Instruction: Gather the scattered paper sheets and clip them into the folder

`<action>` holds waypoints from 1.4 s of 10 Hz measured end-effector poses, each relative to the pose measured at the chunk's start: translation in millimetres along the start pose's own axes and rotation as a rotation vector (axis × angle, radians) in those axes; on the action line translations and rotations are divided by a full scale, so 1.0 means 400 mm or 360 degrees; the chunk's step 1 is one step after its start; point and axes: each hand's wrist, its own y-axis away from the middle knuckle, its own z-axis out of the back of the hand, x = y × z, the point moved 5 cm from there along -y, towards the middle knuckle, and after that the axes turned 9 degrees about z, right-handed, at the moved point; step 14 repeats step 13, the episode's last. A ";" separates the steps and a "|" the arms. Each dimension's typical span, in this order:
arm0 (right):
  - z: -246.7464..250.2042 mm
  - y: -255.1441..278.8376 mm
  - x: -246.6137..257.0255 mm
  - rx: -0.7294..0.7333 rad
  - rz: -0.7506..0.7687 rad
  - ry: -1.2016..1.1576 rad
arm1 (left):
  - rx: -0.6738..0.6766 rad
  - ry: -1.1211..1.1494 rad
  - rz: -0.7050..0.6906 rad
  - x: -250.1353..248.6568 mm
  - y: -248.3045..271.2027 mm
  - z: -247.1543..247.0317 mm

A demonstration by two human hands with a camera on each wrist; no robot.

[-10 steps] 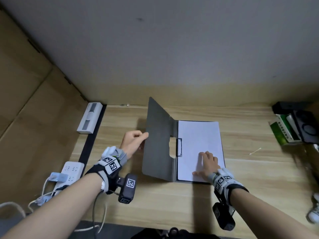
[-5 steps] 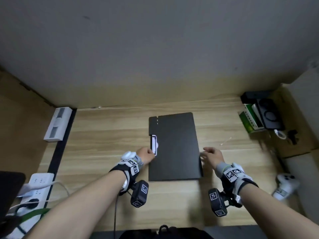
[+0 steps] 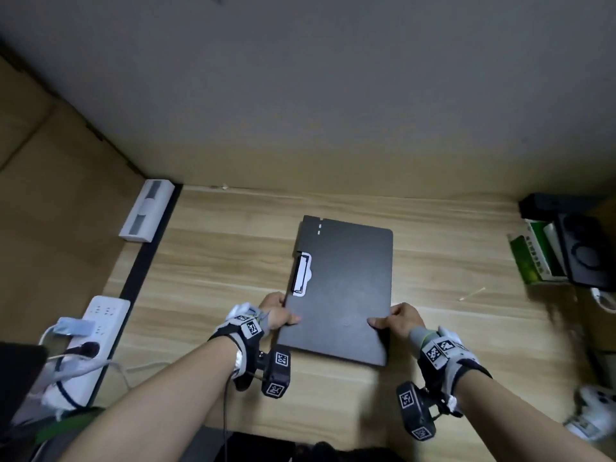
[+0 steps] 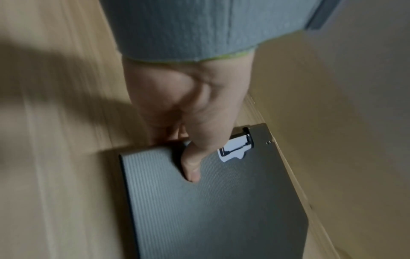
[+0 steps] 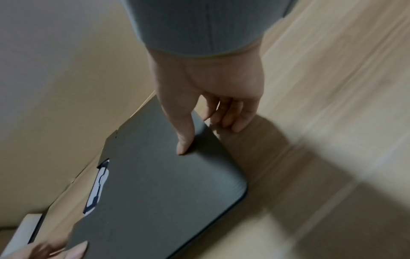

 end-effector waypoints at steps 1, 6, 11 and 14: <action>-0.049 -0.004 0.070 0.0086 0.0098 -0.0088 | -0.0018 0.0077 -0.0064 0.008 -0.017 0.081; -0.556 -0.154 0.539 0.0146 0.0461 0.0188 | -0.0596 0.0276 -0.0060 0.159 -0.191 0.682; -0.700 -0.145 0.654 0.0068 0.0388 0.0303 | -0.0811 0.0243 -0.0113 0.212 -0.245 0.821; -0.649 -0.146 0.629 0.0018 0.0354 0.0145 | -0.0905 0.0053 -0.0087 0.163 -0.202 0.820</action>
